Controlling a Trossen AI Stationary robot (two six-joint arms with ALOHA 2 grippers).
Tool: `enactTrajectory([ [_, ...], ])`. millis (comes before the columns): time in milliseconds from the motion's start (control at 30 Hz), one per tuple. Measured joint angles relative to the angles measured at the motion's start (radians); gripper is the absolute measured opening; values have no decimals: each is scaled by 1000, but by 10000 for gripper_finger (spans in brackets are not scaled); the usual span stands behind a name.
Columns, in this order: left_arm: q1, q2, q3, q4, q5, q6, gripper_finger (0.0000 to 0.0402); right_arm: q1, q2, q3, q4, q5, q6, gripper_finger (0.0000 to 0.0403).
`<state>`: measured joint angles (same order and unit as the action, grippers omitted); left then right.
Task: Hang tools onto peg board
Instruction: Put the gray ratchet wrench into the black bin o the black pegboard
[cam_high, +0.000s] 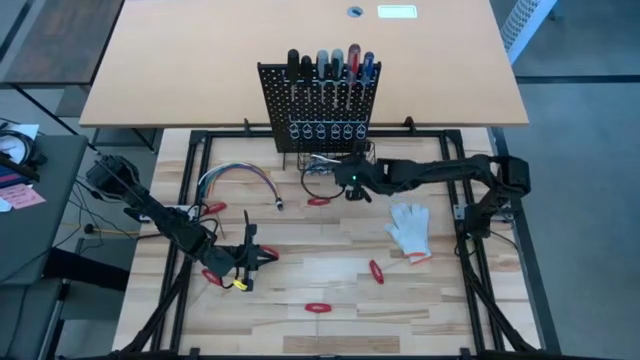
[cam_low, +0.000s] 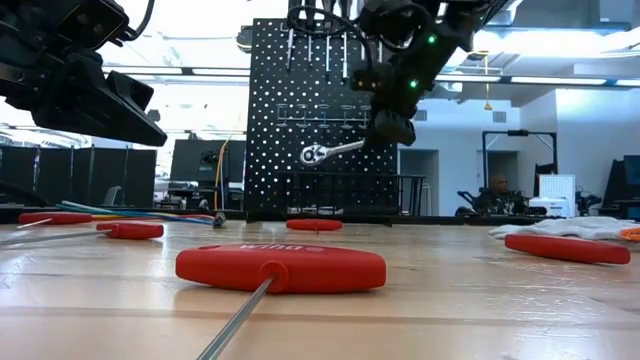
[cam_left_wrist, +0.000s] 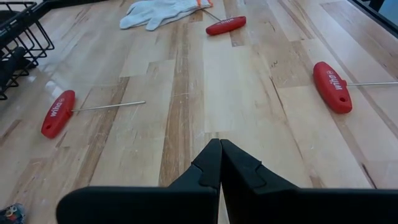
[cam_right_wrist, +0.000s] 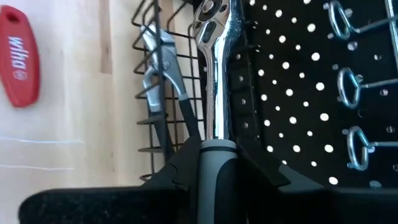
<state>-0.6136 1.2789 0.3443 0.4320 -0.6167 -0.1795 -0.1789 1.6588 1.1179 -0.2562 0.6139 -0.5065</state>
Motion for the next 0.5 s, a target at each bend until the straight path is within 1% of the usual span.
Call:
enactTrajectory([
  [100, 0, 0, 0, 0, 0, 0, 0, -19, 2, 1, 3, -27, -24, 81],
  [233, 0, 0, 0, 0, 0, 0, 0, -28, 37, 1, 18, -48, -54, 81],
  [400, 0, 0, 0, 2, 0, 0, 0, -34, 109, 1, 56, -37, -82, 81],
  [500, 0, 0, 0, 5, 0, 0, 0, -45, 131, 2, 95, -41, -108, 81],
])
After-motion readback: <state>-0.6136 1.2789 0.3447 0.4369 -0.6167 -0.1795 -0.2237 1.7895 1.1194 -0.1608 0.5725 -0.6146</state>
